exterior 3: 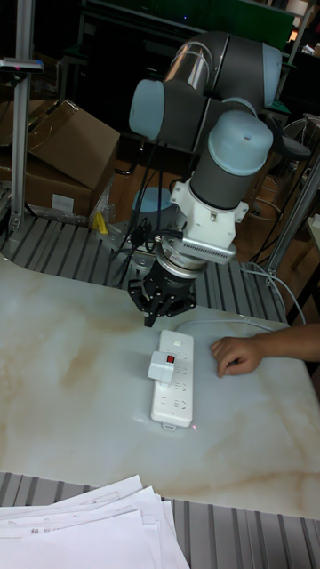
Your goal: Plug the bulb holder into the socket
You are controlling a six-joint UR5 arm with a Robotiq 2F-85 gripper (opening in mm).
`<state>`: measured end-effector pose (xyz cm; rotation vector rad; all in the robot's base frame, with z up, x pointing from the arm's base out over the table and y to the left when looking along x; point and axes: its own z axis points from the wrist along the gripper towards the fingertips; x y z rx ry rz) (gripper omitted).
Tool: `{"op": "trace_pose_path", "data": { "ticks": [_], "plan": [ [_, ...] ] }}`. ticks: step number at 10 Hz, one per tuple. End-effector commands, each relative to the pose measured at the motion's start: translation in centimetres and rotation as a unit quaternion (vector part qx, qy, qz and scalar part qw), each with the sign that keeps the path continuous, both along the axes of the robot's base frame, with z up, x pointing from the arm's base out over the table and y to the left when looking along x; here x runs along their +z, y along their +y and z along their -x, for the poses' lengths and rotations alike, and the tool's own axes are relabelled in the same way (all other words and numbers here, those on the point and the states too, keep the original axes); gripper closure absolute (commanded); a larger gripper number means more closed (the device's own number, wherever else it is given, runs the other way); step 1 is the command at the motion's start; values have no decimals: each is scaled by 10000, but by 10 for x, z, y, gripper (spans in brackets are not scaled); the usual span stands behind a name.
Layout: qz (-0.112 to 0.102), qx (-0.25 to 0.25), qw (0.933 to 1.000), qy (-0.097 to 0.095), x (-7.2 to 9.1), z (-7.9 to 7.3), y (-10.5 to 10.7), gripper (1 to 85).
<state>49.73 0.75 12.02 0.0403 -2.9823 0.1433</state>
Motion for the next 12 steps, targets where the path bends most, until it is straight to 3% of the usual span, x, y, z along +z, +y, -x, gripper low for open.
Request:
{"op": "trace_pose_path", "data": {
  "ticks": [1,5,7,10,12],
  "plan": [
    [4,-362,9993,48,-1,4,0,843],
    [46,-292,9996,30,-1,5,-4,843],
    [57,-117,9997,-183,-2,-3,-6,843],
    [22,22,9999,-129,2,4,0,843],
    [87,23,9992,-391,3,-7,-4,843]
  ]
}}
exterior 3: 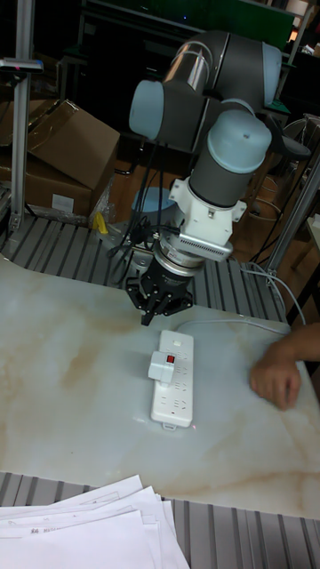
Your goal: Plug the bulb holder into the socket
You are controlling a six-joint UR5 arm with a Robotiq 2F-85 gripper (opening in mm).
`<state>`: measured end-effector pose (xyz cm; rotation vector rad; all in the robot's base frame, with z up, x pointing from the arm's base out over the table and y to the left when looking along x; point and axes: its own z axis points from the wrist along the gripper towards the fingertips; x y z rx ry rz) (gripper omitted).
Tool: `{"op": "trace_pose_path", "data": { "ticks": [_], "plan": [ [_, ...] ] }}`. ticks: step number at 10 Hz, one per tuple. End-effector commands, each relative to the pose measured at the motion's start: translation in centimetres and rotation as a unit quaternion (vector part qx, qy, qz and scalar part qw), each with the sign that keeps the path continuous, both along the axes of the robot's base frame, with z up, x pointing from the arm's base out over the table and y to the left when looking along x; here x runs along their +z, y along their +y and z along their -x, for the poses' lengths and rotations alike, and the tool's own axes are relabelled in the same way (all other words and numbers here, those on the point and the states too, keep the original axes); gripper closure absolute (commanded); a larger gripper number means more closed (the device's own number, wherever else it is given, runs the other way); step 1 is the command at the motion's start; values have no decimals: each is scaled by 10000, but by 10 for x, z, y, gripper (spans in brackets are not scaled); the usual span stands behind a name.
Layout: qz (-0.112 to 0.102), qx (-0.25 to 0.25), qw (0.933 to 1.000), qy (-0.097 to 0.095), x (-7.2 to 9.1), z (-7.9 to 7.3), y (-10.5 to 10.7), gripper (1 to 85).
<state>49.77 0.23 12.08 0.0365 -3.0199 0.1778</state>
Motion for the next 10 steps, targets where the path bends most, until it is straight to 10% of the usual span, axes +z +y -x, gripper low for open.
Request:
{"op": "trace_pose_path", "data": {
  "ticks": [1,10],
  "plan": [
    [-17,-75,9996,-282,2,-10,1,843],
    [-327,-216,9989,-261,-19,-3,-21,843]
  ]
}}
